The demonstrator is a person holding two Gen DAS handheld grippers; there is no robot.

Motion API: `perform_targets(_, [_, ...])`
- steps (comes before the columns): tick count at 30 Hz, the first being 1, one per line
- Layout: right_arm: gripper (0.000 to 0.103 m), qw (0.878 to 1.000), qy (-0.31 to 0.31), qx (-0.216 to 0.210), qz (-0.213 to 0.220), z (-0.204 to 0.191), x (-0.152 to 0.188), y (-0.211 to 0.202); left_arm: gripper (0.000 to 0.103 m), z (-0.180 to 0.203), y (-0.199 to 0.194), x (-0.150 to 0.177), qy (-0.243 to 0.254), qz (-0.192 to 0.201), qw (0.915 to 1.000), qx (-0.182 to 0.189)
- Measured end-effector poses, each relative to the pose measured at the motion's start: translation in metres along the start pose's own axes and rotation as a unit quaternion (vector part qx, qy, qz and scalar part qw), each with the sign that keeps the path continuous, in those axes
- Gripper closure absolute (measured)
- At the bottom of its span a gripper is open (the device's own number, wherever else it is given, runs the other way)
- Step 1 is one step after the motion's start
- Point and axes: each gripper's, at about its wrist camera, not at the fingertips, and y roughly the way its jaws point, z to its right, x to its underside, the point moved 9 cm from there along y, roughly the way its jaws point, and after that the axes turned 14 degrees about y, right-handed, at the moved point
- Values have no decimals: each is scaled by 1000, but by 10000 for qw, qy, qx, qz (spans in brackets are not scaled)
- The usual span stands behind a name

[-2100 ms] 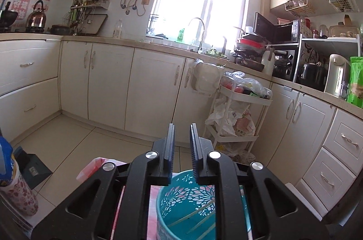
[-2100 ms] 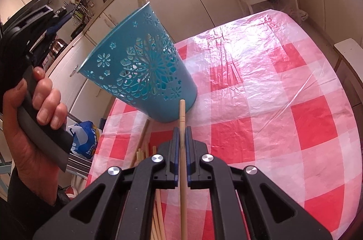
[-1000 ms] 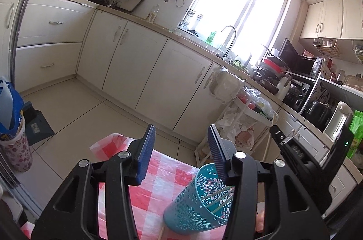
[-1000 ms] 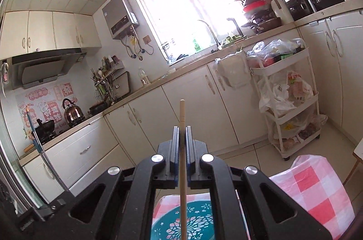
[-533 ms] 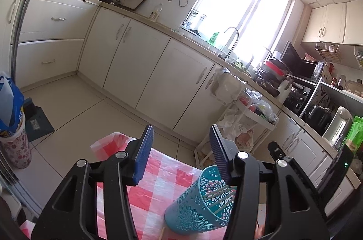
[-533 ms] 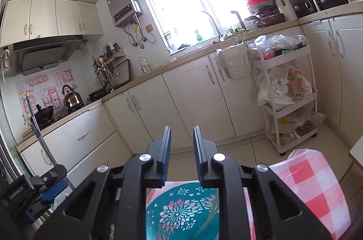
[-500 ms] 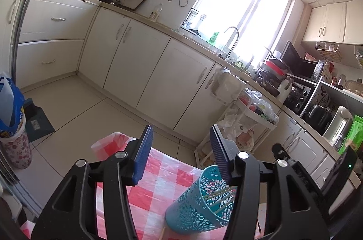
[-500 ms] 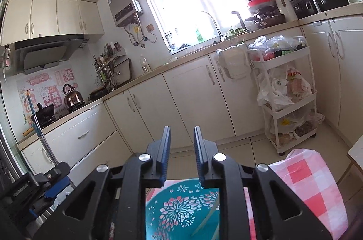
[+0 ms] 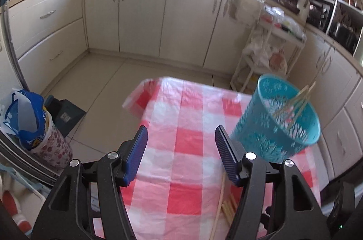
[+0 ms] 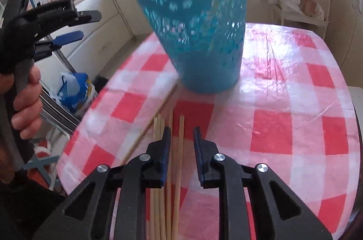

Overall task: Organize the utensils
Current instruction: 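Reach back to the sticks and grasp one stick with each gripper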

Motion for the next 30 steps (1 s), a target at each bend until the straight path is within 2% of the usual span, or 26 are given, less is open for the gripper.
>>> perform_targets(3, [83, 9998, -144, 101, -119, -1, 4, 13, 44, 14, 28, 29, 142, -577, 9976, 350])
perform_targets(5, [83, 9997, -180, 103, -163, -3, 5, 18, 44, 25, 39, 40, 309, -764, 9956, 446])
perform_targets(7, [83, 9992, -288, 228, -170, -6, 7, 23, 44, 35, 45, 46, 515, -830, 9943, 436])
perform_targets(9, [88, 9984, -353, 375, -229, -4, 13, 31, 44, 46, 47, 48, 671, -842, 9931, 472])
perform_targets(10, [94, 9981, -388, 443, -199, -3, 12, 30, 44, 51, 49, 49, 755, -871, 9922, 478])
perform_targets(13, [95, 9967, -452, 651, -173, 6, 11, 24, 44, 67, 61, 58, 1030, -1039, 9882, 451])
perform_targets(18, [95, 9976, -248, 607, -228, 19, 8, 17, 44, 89, 83, 74, 1403, -1309, 9805, 422])
perform_targets(24, [95, 9978, -183, 584, -254, 22, 8, 17, 45, 103, 97, 79, 1574, -1337, 9780, 295])
perform_targets(26, [95, 9979, -187, 569, -253, 22, 9, 18, 52, 106, 96, 79, 1593, -1321, 9777, 359])
perform_targets(29, [95, 9979, -207, 544, -270, 21, 10, 19, 82, 112, 92, 80, 1716, -1311, 9755, 423])
perform_targets(30, [95, 9979, -216, 543, -277, 22, 11, 19, 95, 115, 91, 81, 1722, -1335, 9745, 536])
